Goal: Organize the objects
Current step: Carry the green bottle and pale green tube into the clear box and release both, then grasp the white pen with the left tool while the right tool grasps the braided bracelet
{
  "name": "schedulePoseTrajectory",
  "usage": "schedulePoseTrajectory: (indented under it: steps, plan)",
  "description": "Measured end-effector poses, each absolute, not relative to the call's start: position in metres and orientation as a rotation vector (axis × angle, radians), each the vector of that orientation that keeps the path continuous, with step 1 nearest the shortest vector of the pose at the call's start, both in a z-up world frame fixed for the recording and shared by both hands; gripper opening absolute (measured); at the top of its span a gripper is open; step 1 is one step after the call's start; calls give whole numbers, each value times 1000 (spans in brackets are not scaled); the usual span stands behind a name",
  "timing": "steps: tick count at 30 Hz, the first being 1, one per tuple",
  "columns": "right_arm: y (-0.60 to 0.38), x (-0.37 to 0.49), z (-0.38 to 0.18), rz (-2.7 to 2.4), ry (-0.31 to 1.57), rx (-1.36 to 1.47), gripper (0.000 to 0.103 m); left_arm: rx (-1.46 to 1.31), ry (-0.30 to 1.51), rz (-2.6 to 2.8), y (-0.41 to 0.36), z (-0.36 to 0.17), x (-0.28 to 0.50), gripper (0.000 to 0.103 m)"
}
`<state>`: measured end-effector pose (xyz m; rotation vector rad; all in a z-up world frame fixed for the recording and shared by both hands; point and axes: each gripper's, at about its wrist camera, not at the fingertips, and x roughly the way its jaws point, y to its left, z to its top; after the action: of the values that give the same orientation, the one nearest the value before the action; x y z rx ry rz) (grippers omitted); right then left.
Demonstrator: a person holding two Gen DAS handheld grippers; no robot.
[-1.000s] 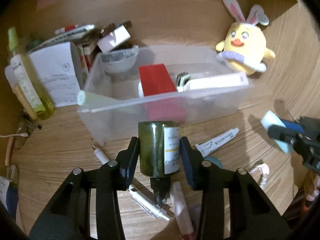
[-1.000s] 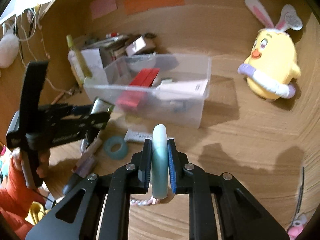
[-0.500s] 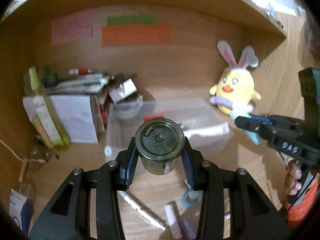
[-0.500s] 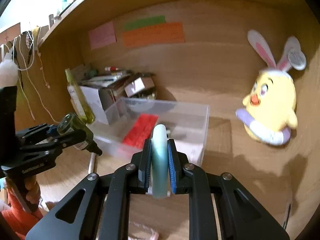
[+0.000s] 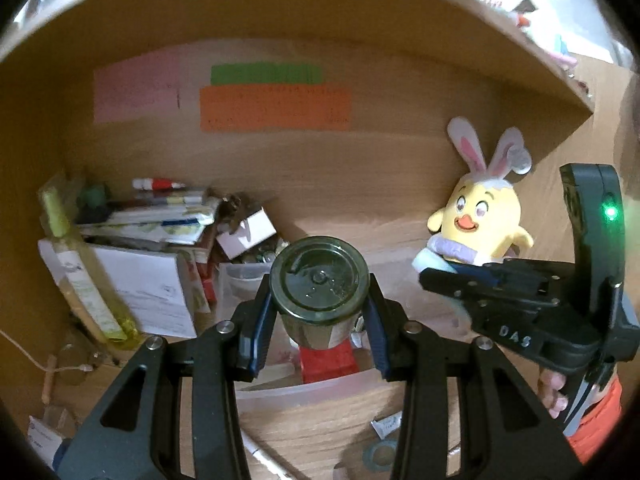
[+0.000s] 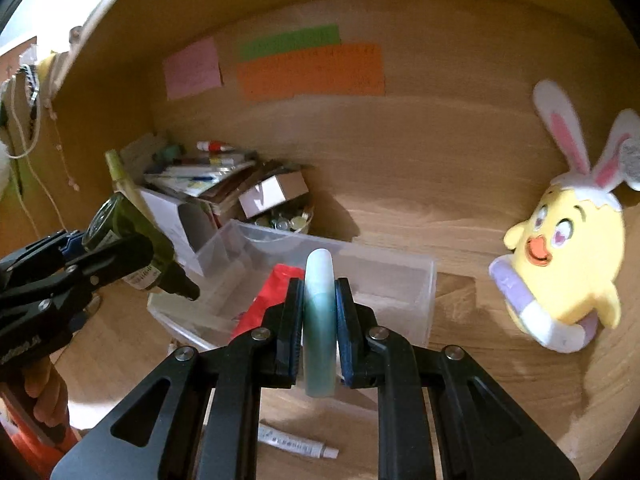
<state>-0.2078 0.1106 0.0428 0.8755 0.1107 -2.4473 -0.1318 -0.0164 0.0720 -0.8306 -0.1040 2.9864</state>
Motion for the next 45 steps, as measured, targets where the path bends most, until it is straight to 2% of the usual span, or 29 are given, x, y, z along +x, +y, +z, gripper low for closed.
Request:
schedulePoseTrajectory:
  steps: [8, 17, 21, 24, 27, 30, 32, 34, 41, 45]
  plan:
    - [94, -233, 5, -2397, 174, 1002, 14, -1032, -163, 2916, -26, 31, -174, 41]
    - [73, -242, -23, -2302, 247, 1088, 14, -1115, -219, 2859, -35, 12, -187, 42]
    - [71, -240, -23, -2295, 266, 1093, 15, -1088, -224, 2878, -39, 17, -182, 56]
    - [73, -236, -18, -2310, 273, 1079, 19, -1060, -214, 2893, -39, 22, -176, 59]
    - [75, -231, -11, -2321, 271, 1063, 24, -1032, -193, 2911, -38, 29, -168, 66]
    - [81, -222, -3, -2351, 278, 1031, 33, -1000, -167, 2932, -36, 35, -157, 74]
    - [86, -214, 3, -2372, 281, 1009, 45, -979, -154, 2945, -35, 39, -150, 80]
    - [91, -207, 7, -2389, 280, 989, 52, -962, -140, 2952, -35, 42, -140, 87]
    - [116, -170, 19, -2429, 255, 931, 74, -979, -46, 2963, -29, 34, -108, 94]
    - [125, -148, 18, -2443, 263, 918, 79, -1034, -30, 2958, -29, 19, -92, 96]
